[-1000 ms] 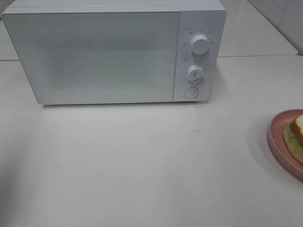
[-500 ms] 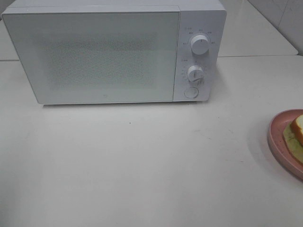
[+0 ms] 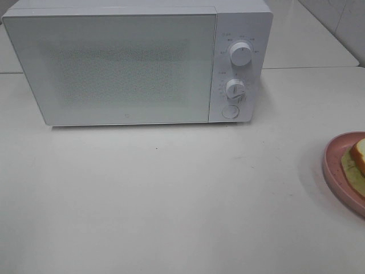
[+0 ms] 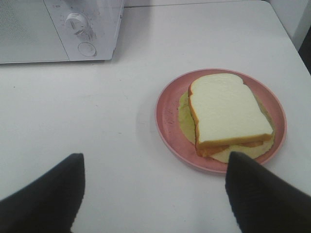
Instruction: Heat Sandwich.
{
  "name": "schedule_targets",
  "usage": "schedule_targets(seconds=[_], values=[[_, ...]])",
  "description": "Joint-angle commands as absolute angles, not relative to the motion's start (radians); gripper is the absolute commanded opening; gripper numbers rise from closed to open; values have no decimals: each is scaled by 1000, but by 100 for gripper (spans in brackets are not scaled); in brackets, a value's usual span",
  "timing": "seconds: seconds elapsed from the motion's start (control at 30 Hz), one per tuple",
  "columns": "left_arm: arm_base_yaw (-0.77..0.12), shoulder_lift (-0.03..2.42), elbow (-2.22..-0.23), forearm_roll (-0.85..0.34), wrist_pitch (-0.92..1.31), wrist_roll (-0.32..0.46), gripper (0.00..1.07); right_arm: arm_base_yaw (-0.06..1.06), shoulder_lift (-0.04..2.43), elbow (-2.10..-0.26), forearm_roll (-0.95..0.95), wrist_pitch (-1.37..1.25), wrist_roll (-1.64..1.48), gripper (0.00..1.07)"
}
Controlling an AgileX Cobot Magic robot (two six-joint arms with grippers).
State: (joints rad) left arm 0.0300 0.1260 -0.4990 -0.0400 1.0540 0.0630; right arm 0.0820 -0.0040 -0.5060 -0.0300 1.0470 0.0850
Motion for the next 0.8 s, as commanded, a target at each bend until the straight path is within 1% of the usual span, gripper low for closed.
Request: schedule_targets(seconds=[0.03,0.1,0.17,0.8], values=[[31,38,-494,-62,1039,69,104,81,-30,-503,-34,1039,79,76],[31,-28,-494,-63,1039,66,104,81,-30,-503,-34,1039,79,76],[31,-36,-494,-63,1040,66,104,81,-30,-503,-34,1039,80,76],[31,-31,-494,-74,1040,66,104,81,-26,-503,-38,1039,87,76]])
